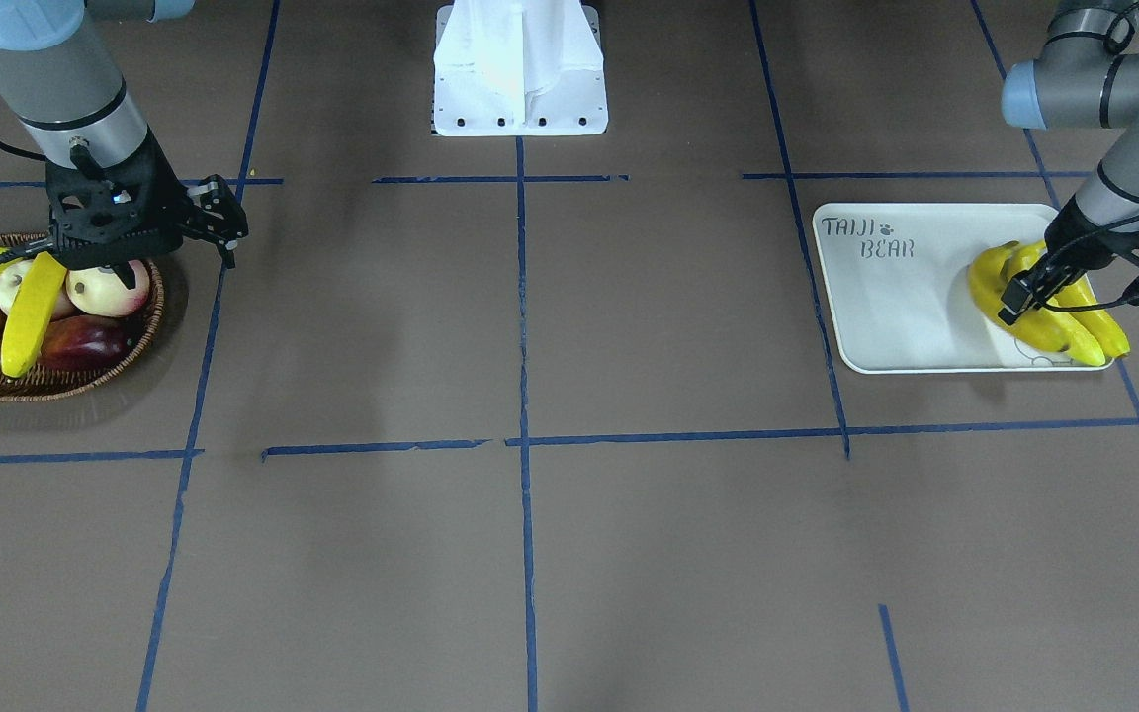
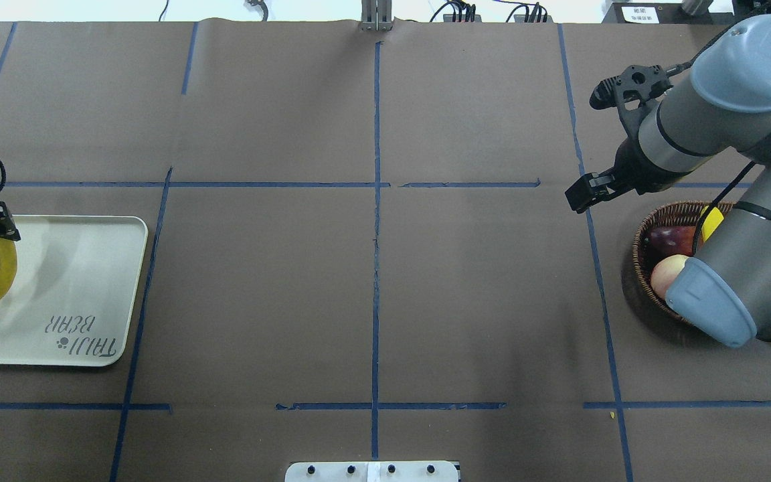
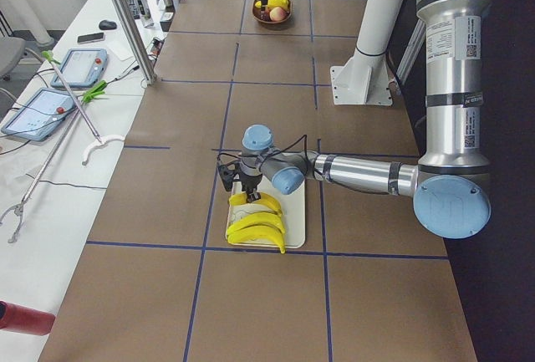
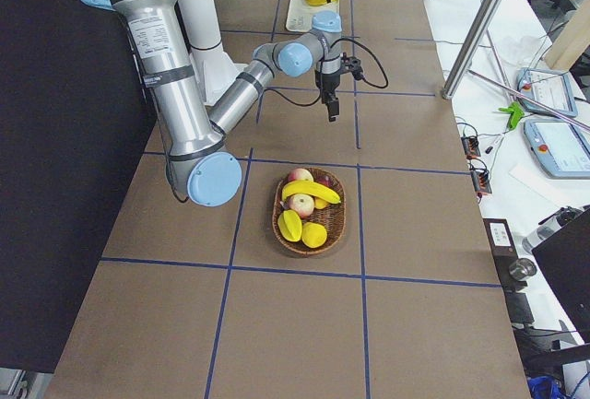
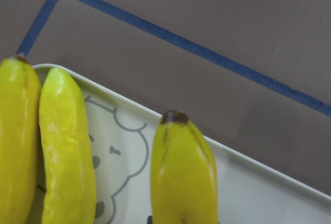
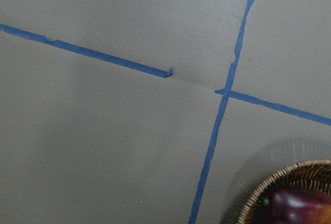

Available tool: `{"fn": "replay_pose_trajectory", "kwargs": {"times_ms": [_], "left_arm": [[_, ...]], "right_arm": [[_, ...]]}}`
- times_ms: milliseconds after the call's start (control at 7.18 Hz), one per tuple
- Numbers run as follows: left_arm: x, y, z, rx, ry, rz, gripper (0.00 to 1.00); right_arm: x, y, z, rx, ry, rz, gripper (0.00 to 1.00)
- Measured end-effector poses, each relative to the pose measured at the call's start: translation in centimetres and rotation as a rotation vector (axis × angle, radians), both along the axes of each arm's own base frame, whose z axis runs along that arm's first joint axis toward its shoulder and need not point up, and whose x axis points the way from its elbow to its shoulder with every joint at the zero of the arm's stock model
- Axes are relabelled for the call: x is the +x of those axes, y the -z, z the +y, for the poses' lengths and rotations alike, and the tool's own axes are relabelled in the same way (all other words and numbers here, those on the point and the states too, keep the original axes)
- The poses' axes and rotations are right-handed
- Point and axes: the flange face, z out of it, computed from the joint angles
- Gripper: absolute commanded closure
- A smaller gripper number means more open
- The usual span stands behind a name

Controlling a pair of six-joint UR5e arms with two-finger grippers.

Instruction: Transfer all bananas from basket to plate

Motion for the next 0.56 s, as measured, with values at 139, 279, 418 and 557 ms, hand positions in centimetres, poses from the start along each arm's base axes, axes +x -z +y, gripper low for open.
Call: {"fn": "replay_pose_trajectory", "kwargs": {"times_ms": [139,279,418,557], "left_arm": [[-1.9,0.5,-0.6,0.023,-0.021,0.023,0.01],[-4.1,1.7,-1.2,0.043,-0.034,0.074,0.01],[-5.5,3.4,-1.6,0.061,-0.039,0.123,0.01],[-6.1,4.7,-1.9,0.078,-0.04,0.15,0.01]], "right_arm": [[0.7,-0.7,-0.1,0.005,0.005,0.01,0.01],[2.0,-1.9,0.0,0.013,0.02,0.028,0.01],[3.3,-3.8,0.6,0.018,0.04,0.053,0.01],[4.7,-6.0,1.7,0.013,0.053,0.076,0.02]]}}
